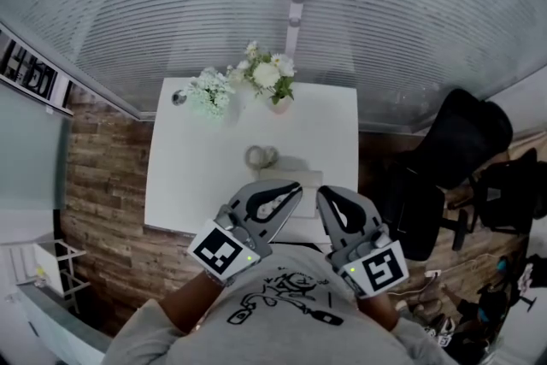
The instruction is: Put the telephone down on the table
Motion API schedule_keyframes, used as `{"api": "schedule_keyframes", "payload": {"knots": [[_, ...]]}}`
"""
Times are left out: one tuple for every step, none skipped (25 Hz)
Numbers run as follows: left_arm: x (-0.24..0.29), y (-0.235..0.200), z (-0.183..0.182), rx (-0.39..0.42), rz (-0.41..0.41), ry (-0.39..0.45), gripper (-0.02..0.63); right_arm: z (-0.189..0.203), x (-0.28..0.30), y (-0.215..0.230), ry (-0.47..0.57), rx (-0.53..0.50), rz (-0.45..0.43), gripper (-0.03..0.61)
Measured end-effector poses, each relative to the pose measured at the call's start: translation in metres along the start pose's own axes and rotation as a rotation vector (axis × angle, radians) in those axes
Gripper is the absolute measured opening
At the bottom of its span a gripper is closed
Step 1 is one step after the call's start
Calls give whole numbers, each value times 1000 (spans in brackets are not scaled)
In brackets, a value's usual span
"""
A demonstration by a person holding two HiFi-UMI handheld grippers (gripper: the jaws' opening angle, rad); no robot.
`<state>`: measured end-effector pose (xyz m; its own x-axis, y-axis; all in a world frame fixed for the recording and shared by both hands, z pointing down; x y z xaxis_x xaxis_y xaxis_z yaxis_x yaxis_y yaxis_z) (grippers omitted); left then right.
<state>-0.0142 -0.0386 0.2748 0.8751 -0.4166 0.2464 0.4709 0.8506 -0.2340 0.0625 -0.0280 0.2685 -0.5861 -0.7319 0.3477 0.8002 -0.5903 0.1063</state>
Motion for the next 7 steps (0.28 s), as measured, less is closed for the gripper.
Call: {"api": "schedule_keyframes", "payload": {"knots": [[0, 0, 1, 4, -1, -4, 20, 0, 0, 0, -1, -2, 1, 38], [1, -1, 2, 9, -5, -12, 20, 1, 1, 1, -3, -4, 1, 38], [2, -1, 4, 13, -10, -22, 20, 2, 2, 1, -3, -4, 0, 38], [3, -2, 6, 13, -14, -30, 20, 4, 2, 2, -3, -3, -1, 38], [4, -2, 8, 9, -15, -35, 19, 5, 3, 3, -2, -2, -1, 38], [5, -3, 10, 4, -14, -38, 20, 6, 3, 4, -2, -1, -1, 38], [6, -3, 11, -2, -12, -40, 19, 7, 3, 5, -2, -1, 0, 38]]}}
Point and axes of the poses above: the fingertips, and each gripper's own axes: x forward along the fingers, y to its right, z out of its underside, the point moved 3 cm from there along -x, backward along the fingers, and after that the axes turned 12 degrees about -y, right-handed, at the moved point
